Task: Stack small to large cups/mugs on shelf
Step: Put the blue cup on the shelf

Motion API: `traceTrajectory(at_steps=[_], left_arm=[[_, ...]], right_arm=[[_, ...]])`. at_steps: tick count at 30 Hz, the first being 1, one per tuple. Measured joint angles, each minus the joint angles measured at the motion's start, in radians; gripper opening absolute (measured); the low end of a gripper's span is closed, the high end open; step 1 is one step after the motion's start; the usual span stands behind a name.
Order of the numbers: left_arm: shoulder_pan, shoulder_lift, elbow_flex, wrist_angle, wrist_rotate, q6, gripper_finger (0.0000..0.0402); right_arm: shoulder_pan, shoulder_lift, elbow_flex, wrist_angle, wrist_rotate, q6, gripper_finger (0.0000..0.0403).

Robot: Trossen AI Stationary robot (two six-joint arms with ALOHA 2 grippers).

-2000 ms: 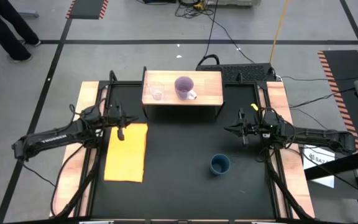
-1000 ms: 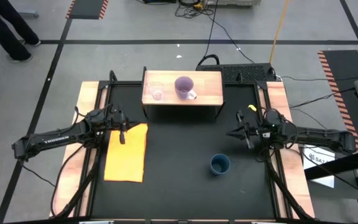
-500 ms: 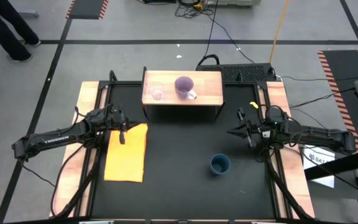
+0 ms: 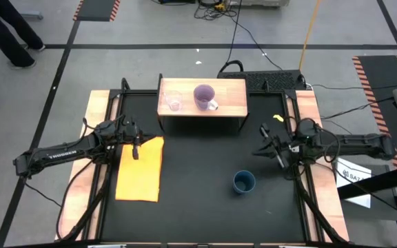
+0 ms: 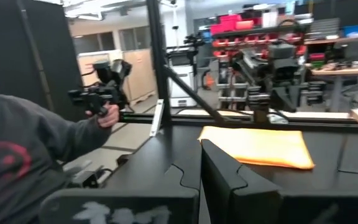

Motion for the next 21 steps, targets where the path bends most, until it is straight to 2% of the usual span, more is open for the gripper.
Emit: traceTrajectory(at_steps=[7, 13, 21], left_arm=[[0.0, 0.0, 0.0, -0.001, 0.0, 0.0, 0.0001], [0.0, 0.0, 0.001, -0.001, 0.024, -0.001, 0.0001], [0.0, 0.0, 0.001, -0.001, 0.037, 0.0, 0.0001]], right_arm=[[0.068, 0.118, 0.105, -0.098, 0.016, -0.049, 0.0], [0.121, 0.169, 0.211, -0.285, 0.136, -0.073, 0.0], [0.191, 0.207, 0.317, -0.49, 0.139, -0.032, 0.0]])
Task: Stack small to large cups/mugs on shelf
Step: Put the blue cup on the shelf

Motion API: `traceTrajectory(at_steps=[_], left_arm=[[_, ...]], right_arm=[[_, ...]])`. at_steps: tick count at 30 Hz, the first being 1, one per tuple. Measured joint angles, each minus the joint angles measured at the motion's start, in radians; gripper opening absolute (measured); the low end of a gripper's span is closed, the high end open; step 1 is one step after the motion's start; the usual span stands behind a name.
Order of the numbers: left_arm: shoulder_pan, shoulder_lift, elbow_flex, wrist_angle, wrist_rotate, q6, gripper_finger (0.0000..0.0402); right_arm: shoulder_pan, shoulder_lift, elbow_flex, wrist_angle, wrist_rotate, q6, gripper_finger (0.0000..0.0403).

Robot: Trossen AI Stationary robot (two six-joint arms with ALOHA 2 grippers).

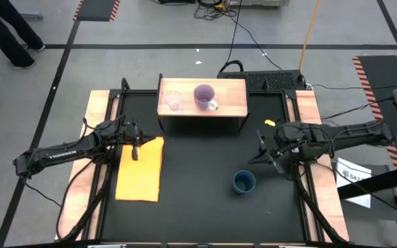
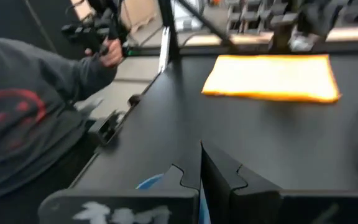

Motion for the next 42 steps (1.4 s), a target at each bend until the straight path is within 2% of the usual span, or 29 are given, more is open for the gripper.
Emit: traceTrajectory(at_steps=[3, 9, 16, 31, 39, 42], left_arm=[[0.0, 0.0, 0.0, 0.0, 0.0, 0.002, 0.0001], [0.0, 0.0, 0.0, 0.001, -0.001, 0.004, 0.0001], [0.0, 0.0, 0.0, 0.0, -0.003, 0.001, 0.0001], [0.0, 0.0, 0.0, -0.002, 0.005, 0.004, 0.0001], [0.0, 0.0, 0.0, -0.008, 0.005, 0.022, 0.0001], [0.0, 0.0, 0.0, -0.009, 0.006, 0.022, 0.0001]], right_arm=[[0.034, 0.009, 0.027, -0.078, 0.002, 0.041, 0.0], [0.086, 0.03, 0.068, -0.163, 0.101, 0.153, 0.0], [0.129, 0.12, 0.117, -0.21, 0.112, 0.262, 0.0], [0.142, 0.344, 0.35, -0.524, 0.131, 0.472, 0.0], [0.142, 0.448, 0.455, -0.651, 0.132, 0.489, 0.0], [0.149, 0.49, 0.514, -0.713, 0.173, 0.458, 0.0]])
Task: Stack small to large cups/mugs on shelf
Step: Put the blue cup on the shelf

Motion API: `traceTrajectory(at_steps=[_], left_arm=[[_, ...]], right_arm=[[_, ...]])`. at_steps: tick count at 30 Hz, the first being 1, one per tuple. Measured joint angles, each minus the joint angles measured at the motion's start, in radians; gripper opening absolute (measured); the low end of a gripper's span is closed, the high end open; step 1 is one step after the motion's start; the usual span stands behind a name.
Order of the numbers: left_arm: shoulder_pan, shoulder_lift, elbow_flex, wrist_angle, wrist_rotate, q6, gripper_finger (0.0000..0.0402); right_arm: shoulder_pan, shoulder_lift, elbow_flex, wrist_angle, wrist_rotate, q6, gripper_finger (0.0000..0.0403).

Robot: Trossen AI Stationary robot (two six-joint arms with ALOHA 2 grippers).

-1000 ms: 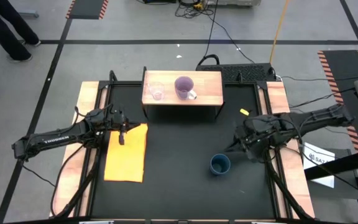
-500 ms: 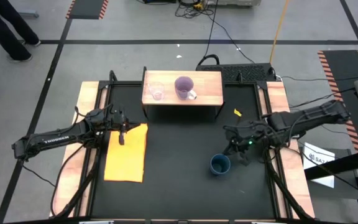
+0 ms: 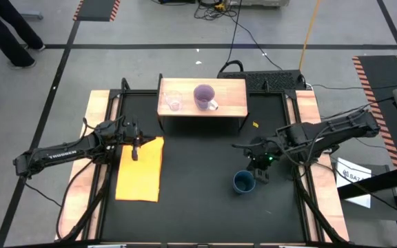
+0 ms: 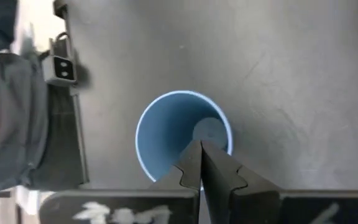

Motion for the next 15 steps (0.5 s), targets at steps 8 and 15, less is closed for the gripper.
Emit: traceTrajectory(at_steps=[8, 15], left_arm=[[0.0, 0.0, 0.0, -0.029, 0.002, 0.01, 0.0001], [0.0, 0.0, 0.0, -0.029, 0.002, 0.01, 0.0001]], right_arm=[[0.052, 0.072, 0.108, -0.156, 0.127, -0.053, 0.0], [0.084, 0.096, 0.132, -0.17, 0.14, -0.049, 0.0]])
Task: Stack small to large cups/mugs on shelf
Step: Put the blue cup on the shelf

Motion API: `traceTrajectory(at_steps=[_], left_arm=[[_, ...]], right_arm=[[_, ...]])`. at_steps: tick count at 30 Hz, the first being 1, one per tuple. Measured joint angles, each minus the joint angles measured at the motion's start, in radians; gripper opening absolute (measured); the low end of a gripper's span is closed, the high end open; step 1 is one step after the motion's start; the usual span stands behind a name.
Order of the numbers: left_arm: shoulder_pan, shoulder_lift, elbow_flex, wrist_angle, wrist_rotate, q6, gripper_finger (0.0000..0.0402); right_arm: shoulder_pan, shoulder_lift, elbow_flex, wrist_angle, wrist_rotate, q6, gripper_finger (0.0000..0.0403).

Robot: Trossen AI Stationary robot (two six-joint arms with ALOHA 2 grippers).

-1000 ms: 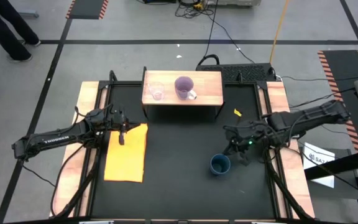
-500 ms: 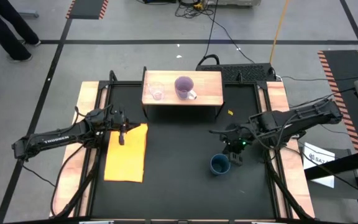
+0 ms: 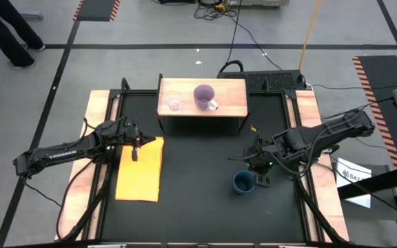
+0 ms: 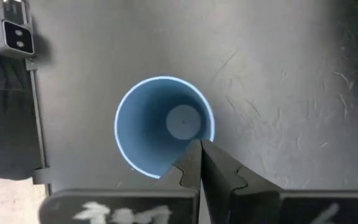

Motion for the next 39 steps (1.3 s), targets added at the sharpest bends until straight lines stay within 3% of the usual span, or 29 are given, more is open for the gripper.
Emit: traceTrajectory(at_steps=[21, 32, 39], left_arm=[[0.0, 0.0, 0.0, -0.002, 0.0, -0.001, 0.0001], [0.0, 0.0, 0.0, -0.007, 0.0, 0.004, 0.0001], [0.0, 0.0, 0.0, -0.007, 0.01, 0.005, 0.0001]], right_arm=[[0.004, 0.084, 0.006, 0.007, -0.034, 0.004, 0.0], [0.004, 0.081, 0.006, 0.034, -0.138, 0.005, 0.0], [0.003, 0.081, 0.006, 0.082, -0.135, 0.004, 0.0035]])
